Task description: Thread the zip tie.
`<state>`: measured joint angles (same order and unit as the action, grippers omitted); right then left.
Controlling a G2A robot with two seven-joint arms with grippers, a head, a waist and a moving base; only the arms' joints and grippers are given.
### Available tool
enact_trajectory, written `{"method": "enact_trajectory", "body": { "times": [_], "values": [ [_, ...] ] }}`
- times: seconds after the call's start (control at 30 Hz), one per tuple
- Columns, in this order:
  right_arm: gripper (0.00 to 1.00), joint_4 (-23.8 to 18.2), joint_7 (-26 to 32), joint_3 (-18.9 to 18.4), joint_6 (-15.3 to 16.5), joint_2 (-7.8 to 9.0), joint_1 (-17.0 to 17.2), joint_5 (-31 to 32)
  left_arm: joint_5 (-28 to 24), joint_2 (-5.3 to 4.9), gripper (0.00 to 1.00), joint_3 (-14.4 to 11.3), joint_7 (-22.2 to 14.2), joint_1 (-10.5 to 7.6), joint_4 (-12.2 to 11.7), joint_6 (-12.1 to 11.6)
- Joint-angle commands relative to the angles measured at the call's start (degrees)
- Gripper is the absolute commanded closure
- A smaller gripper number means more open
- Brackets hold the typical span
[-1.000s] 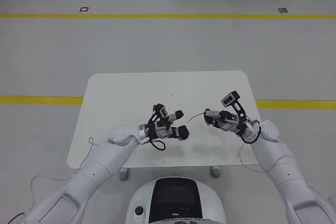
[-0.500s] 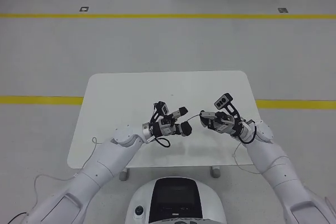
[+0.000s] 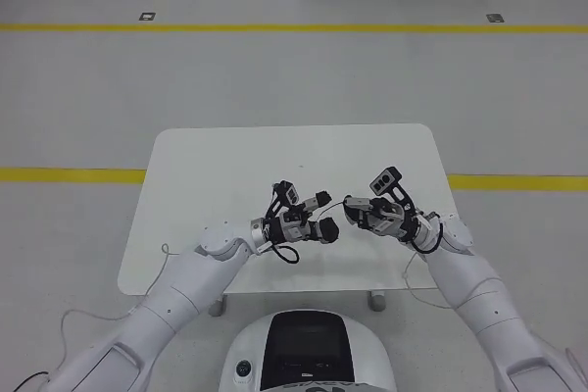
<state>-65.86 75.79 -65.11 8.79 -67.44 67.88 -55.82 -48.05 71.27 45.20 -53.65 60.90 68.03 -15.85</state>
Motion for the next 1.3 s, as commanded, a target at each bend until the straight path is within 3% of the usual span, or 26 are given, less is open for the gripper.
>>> {"method": "enact_trajectory", "body": {
  "times": [0.0,0.1,0.13,0.17,0.4,0.6,0.77,0.93,1.27],
  "values": [
    [1.0,0.4,-0.1,0.0,0.0,-0.09,0.0,-0.2,0.3,0.0,0.0,0.1,-0.4,-0.11,-0.1,0.1],
    [1.0,1.0,0.1,0.3,-0.4,-0.26,-0.3,-0.2,0.5,0.03,0.03,0.2,-0.7,-0.1,-0.2,0.1],
    [1.0,1.1,0.2,0.4,-0.5,-0.32,-0.4,-0.2,0.6,0.04,0.21,0.2,-0.7,-0.09,-0.3,0.1],
    [1.0,1.3,0.2,0.5,-0.6,-0.39,-0.5,-0.2,0.7,0.06,0.27,0.2,-0.7,-0.07,-0.3,0.1],
    [1.0,2.2,0.6,1.1,-0.9,-0.76,-0.9,0.0,1.0,0.2,0.27,0.2,-0.8,-0.04,-0.2,0.4],
    [1.0,3.2,0.5,1.5,-1.2,-1.08,-1.3,0.1,1.0,0.35,0.49,0.3,-0.8,0.01,-0.2,0.5],
    [1.0,4.1,0.1,1.6,-1.6,-1.14,-1.8,1.6,1.1,0.43,0.56,0.4,-0.9,0.08,-0.3,0.4],
    [1.0,5.1,0.8,0.2,-2.8,-0.49,-2.3,4.8,1.5,0.37,0.62,0.8,-0.8,0.2,-0.5,0.5],
    [1.0,3.1,1.1,-2.5,-5.6,1.29,-1.8,13.2,3.0,0.31,0.67,1.2,0.0,0.26,-0.6,0.8]
  ]
}}
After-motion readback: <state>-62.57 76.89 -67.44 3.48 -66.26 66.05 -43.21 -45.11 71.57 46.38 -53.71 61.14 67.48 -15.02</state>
